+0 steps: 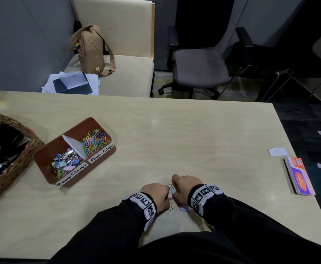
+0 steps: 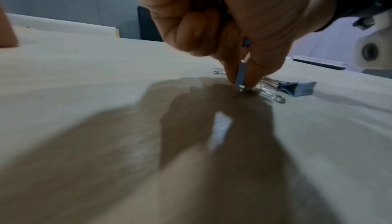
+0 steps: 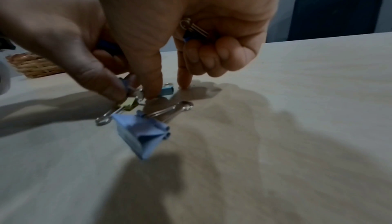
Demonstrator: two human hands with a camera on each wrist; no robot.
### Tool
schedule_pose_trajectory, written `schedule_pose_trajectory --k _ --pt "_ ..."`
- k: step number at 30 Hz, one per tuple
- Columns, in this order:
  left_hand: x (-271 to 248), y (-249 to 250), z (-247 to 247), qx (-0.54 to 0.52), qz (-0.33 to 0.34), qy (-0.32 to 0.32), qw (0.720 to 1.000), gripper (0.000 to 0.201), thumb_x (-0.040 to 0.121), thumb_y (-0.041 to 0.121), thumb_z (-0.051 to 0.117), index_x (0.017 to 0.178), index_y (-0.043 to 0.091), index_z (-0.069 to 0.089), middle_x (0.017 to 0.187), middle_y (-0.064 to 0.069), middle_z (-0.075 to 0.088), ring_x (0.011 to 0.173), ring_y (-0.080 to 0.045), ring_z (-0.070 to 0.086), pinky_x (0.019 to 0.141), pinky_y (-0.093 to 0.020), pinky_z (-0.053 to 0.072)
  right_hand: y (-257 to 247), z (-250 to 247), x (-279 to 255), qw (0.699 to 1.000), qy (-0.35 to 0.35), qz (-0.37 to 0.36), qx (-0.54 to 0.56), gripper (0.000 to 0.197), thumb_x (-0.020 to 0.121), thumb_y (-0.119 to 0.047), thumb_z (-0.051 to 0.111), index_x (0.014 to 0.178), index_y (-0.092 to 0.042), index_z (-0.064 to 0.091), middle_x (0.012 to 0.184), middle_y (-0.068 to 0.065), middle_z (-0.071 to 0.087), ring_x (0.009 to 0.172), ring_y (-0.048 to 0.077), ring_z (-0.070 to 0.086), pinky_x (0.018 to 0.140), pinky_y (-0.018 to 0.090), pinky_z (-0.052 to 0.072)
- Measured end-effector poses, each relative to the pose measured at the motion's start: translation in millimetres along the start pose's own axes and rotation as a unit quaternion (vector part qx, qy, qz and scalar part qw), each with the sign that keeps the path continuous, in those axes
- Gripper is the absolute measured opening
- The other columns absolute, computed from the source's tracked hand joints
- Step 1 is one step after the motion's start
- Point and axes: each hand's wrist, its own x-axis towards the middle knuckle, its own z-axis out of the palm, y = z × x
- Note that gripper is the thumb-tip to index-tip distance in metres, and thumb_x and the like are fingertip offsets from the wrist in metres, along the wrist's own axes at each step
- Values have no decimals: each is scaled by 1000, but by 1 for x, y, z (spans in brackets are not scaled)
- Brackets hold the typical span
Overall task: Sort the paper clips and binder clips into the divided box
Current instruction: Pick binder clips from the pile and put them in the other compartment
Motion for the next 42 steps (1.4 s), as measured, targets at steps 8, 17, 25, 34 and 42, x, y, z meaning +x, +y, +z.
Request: schedule_pose_trajectory --k 8,17,25,34,42 --pt "-9 -40 10 -197 -131 44 971 13 83 32 47 86 20 47 82 -5 60 76 -27 55 69 -31 45 -10 7 14 1000 -26 -2 8 30 88 -34 53 108 -12 48 108 11 63 97 32 60 72 33 45" --pt "-13 -38 16 -338 -133 56 930 18 68 35 45 63 19 41 63 3 47 62 -19 42 59 -26 35 23 1 3 973 -31 96 206 18 91 -26 42 76 -18 48 87 7 60 78 21 53 68 26 40" --pt "-12 -11 0 -452 -97 -6 886 29 82 8 47 53 14 47 60 -7 60 49 -14 54 58 -22 45 52 -9 -13 748 -44 154 644 18 69 2 28 68 -8 43 57 28 58 52 23 34 45 19 13" --pt "-11 9 -21 -485 -143 -90 858 15 73 14 48 60 7 49 42 -4 47 27 -15 34 34 -16 22 43 -14 -24 722 -135 91 673 33 79 0 27 70 -4 58 55 10 51 42 15 34 39 16 18" --pt "-9 1 -17 -529 -147 -51 834 30 78 -2 48 50 10 48 49 -9 53 29 -11 42 36 -14 21 45 -15 -22 813 -144 58 561 22 91 -19 60 69 -16 55 50 -2 49 42 11 36 43 19 24"
